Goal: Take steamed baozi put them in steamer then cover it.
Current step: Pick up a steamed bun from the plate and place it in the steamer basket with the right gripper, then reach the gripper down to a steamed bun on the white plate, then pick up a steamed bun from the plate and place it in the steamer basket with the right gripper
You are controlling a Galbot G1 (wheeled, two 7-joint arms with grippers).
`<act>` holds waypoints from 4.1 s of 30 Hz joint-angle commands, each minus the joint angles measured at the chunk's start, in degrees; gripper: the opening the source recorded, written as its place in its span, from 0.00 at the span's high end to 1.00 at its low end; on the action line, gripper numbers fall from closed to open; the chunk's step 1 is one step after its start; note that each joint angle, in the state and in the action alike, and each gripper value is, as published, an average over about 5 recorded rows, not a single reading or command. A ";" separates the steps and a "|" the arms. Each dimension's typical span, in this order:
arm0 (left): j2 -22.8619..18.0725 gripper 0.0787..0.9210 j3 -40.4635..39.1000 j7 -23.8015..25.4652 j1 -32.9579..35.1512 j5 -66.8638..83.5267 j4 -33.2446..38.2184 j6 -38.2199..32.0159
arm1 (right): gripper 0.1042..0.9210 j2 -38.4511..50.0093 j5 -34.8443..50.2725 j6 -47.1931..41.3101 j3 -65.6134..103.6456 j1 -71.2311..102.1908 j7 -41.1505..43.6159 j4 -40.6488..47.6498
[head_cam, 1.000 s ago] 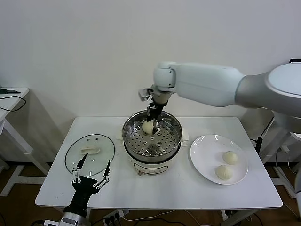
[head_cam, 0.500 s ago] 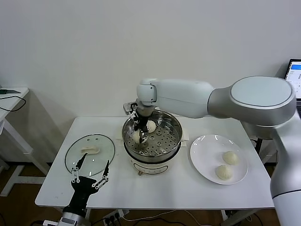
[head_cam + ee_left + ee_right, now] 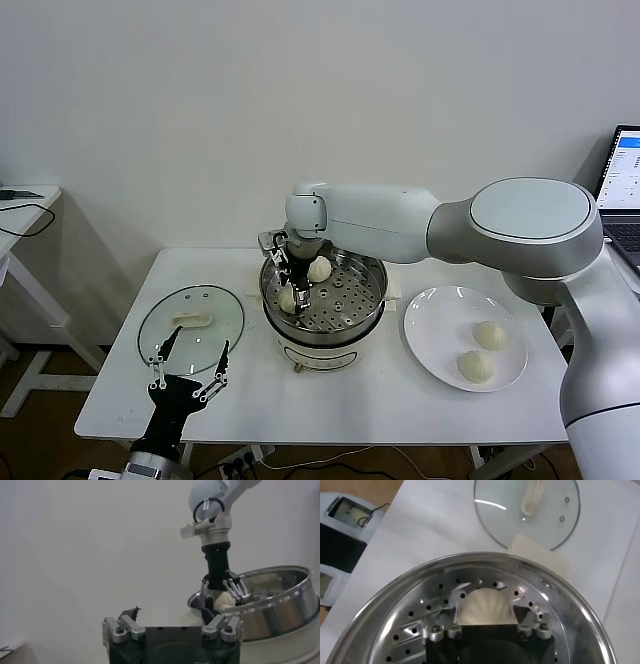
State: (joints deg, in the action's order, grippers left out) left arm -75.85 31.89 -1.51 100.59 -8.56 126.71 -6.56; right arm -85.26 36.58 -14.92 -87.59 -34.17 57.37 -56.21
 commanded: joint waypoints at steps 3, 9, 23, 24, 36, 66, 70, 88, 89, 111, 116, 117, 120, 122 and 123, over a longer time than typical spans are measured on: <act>-0.09 0.12 -0.23 -0.03 0.02 -0.08 0.04 0.12 | 0.12 10.32 -3.17 0.78 3.83 -5.65 3.20 -8.63; -0.03 0.12 -0.78 -0.03 -0.06 -0.36 -0.10 0.12 | 0.12 27.53 -9.43 5.06 7.34 -11.41 12.38 -16.41; -0.44 0.12 -1.52 -0.10 0.97 -1.31 0.36 0.00 | 0.12 50.79 -18.23 10.55 4.76 -0.07 14.89 -16.25; -0.50 0.12 -1.53 -0.10 1.06 -1.37 0.35 0.00 | 0.12 51.31 -19.02 10.66 5.28 1.91 14.67 -16.02; -0.96 0.12 -1.48 -0.22 1.34 -1.79 -0.15 0.11 | 0.12 51.00 -22.93 10.92 11.20 15.54 11.70 -14.09; -0.97 0.12 -0.64 -0.37 0.81 -1.55 -0.91 0.13 | 0.24 47.27 -26.69 9.44 15.07 22.22 6.25 -9.58; -0.99 0.12 -0.55 -0.39 0.82 -1.55 -0.85 0.12 | 0.30 47.29 -26.56 9.55 14.75 21.08 6.29 -10.05; -0.57 0.12 -1.25 -0.46 0.59 -1.51 -0.53 0.12 | 0.32 32.95 -29.17 35.38 10.41 -14.52 11.68 -21.92; -0.56 0.12 -1.30 -0.46 0.61 -1.52 -0.52 0.11 | 0.32 31.30 -29.97 37.09 10.85 -14.96 11.35 -22.13; -0.73 0.12 -0.24 -0.91 0.54 -1.43 -0.16 -0.40 | 0.29 21.57 -59.42 61.87 12.27 0.40 -4.01 -27.13; -0.79 0.12 -0.21 -1.01 0.50 -1.42 -0.15 -0.41 | 0.29 20.99 -62.15 62.69 13.07 3.40 -4.96 -25.12; -0.81 0.12 -0.21 -1.02 0.50 -1.42 -0.15 -0.43 | 0.29 20.79 -62.52 62.86 13.26 3.84 -5.13 -24.75; -0.84 0.12 -0.12 -1.08 0.54 -1.41 -0.19 -0.48 | 0.29 20.27 -63.21 63.17 13.53 4.80 -5.43 -24.27; -0.84 0.12 -0.04 -1.14 0.59 -1.40 -0.22 -0.53 | 0.29 20.01 -63.43 63.16 13.50 5.18 -5.43 -24.15; -0.83 0.12 0.00 -1.16 0.63 -1.40 -0.24 -0.56 | 0.29 19.89 -63.51 63.14 13.49 5.34 -5.40 -24.04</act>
State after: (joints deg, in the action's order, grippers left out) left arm -76.69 31.83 -2.58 101.18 -9.98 126.54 -7.06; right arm -64.22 -22.55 45.05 -74.36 -31.71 53.77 -80.56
